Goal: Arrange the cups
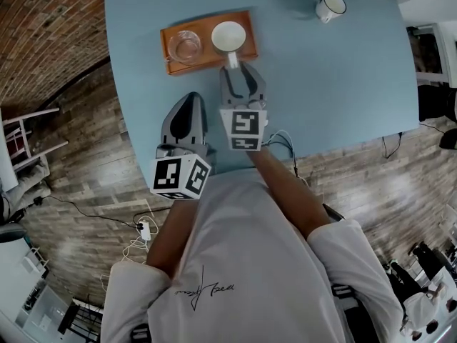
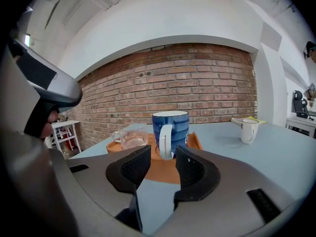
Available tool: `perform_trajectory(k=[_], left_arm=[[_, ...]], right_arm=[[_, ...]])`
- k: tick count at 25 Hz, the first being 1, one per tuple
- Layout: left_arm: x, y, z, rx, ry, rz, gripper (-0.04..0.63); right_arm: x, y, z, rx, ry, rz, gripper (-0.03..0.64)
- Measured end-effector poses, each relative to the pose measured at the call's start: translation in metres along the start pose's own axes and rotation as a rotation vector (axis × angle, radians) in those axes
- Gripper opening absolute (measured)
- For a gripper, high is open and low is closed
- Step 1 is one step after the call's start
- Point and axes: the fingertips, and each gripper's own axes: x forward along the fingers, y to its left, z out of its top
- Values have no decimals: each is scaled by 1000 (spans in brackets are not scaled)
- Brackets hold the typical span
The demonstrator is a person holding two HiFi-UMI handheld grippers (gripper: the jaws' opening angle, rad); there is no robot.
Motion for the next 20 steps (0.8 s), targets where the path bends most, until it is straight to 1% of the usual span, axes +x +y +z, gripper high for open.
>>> perform_trajectory(k=[3,7,12,14,18,20], left_arm=[[-4,-3,3,9,-16,7,9],[-12,-13,3,41,-37,7,9],[-26,-25,0,55,-61,15,9],[-30,-29,-2,59,-67,18,9],[-39,-39,2,79,-83,5,9],[-43,-39,4,79,-87,-6,9]], right_arm=[[-12,3,3,-15,-9,24,135],[-29,3,4,-12,-14,71,135],[-50,-6,8,-6,-26,82,133],[-57,-9,11,13,-34,93,128],[-72,-5,22,53,-58,144,57],[-76,3,29,49,-68,167,51]])
